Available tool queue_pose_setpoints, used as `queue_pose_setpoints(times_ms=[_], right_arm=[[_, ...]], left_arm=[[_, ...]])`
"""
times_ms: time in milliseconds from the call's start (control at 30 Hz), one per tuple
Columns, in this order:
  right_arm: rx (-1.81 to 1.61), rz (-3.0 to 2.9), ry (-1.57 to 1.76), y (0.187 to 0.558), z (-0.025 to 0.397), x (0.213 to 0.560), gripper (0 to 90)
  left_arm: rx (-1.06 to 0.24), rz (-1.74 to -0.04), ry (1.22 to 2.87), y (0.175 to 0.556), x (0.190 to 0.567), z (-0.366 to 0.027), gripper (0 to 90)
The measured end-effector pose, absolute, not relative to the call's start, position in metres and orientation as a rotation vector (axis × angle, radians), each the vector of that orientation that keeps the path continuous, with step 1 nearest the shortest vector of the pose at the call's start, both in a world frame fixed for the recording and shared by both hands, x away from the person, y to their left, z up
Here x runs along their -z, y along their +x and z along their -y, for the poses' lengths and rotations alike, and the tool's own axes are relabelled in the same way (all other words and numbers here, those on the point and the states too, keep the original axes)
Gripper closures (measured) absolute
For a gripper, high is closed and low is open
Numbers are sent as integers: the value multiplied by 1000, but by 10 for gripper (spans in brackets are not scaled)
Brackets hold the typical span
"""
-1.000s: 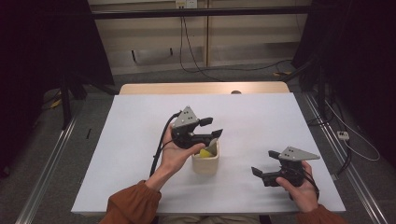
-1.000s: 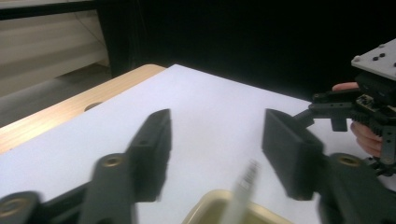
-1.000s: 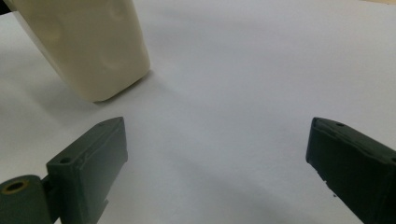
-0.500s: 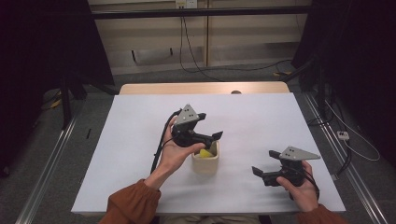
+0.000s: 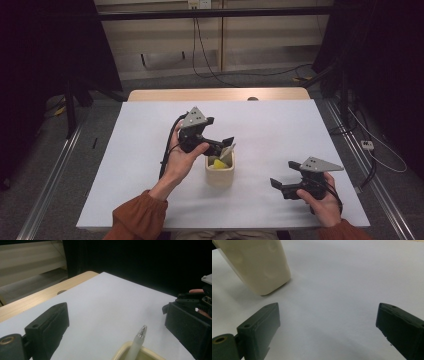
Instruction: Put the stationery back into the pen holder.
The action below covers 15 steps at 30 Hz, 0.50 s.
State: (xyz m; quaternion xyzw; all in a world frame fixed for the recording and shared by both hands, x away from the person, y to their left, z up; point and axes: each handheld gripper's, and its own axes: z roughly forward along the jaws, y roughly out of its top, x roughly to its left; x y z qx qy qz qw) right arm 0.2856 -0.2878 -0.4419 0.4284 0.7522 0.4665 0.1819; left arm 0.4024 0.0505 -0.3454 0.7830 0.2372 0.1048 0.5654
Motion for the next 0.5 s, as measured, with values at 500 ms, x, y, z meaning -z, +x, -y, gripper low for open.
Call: queue_pose_setpoints(times_ms=[500], right_arm=[[-1320,-2105,1224,286,287,441,52]], left_arm=[[-287,-604,1894,402,342,-60,56]])
